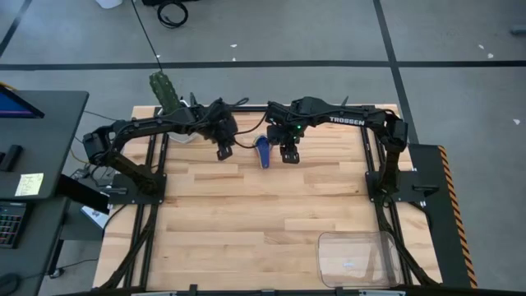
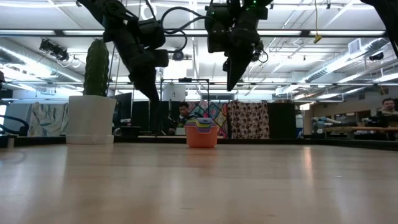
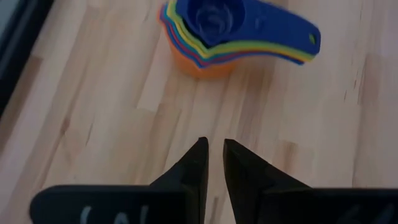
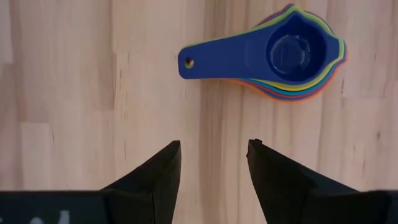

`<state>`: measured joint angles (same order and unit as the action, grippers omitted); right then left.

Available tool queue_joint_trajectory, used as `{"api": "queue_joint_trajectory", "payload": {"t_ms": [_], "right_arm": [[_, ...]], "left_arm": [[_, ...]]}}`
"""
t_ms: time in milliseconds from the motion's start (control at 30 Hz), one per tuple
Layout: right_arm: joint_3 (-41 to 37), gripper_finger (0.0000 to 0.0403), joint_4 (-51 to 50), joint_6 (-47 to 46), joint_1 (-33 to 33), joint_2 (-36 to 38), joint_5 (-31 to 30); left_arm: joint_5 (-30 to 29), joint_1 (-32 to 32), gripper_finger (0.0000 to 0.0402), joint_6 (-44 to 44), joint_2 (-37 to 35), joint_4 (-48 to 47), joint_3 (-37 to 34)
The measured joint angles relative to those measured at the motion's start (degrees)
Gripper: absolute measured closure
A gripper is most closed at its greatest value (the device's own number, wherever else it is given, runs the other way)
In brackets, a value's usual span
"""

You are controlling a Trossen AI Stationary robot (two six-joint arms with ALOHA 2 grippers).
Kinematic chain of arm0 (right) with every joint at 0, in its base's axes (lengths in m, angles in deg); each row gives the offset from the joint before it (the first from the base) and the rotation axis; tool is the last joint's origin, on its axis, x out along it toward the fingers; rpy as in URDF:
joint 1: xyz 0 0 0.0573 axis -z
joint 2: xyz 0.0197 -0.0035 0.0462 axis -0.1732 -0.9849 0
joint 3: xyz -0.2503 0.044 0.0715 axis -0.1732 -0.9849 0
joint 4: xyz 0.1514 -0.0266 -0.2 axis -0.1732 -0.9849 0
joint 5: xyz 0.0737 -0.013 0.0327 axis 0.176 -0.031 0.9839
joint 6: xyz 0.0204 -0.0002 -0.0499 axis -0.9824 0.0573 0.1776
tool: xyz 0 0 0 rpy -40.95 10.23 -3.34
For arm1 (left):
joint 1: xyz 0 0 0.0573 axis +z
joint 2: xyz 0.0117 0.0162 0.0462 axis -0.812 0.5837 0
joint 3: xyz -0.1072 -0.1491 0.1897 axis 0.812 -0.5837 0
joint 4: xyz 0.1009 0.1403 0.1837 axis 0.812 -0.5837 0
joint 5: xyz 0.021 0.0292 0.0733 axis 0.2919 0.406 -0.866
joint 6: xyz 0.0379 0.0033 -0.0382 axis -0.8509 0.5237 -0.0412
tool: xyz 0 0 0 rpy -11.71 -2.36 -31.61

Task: Nest measuring cups in basket
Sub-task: Put the stacked measuring cups into the transparent bin

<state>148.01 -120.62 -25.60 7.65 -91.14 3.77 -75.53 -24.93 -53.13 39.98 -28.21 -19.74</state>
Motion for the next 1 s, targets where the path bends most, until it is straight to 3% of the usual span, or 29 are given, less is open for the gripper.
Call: {"api": "queue_joint_trajectory", "payload": {"t_ms": [267, 600, 833, 1000], "right_arm": [[0.04, 0.0213, 1.83, -0.47, 0.00, 0.00, 0.47], [-0.06, 0.0212, 6.59, -8.35, 0.02, 0.00, 3.37], [-5.82, 0.0210, 13.19, -2.83, -2.49, 0.02, -3.06], [-9.98, 0.0198, 16.23, 2.08, -4.05, 0.00, -3.63]], "left_arm": [[-0.02, 0.00, 0.0349, 0.00, 0.01, 5.19, -0.02], [0.00, 0.00, 0.0349, 0.01, 0.00, 11.29, -0.02], [0.00, 0.00, 0.0349, 0.02, 0.01, 14.58, -0.04], [0.00, 0.02, 0.0349, 0.00, 0.00, 15.21, -0.04]]}}
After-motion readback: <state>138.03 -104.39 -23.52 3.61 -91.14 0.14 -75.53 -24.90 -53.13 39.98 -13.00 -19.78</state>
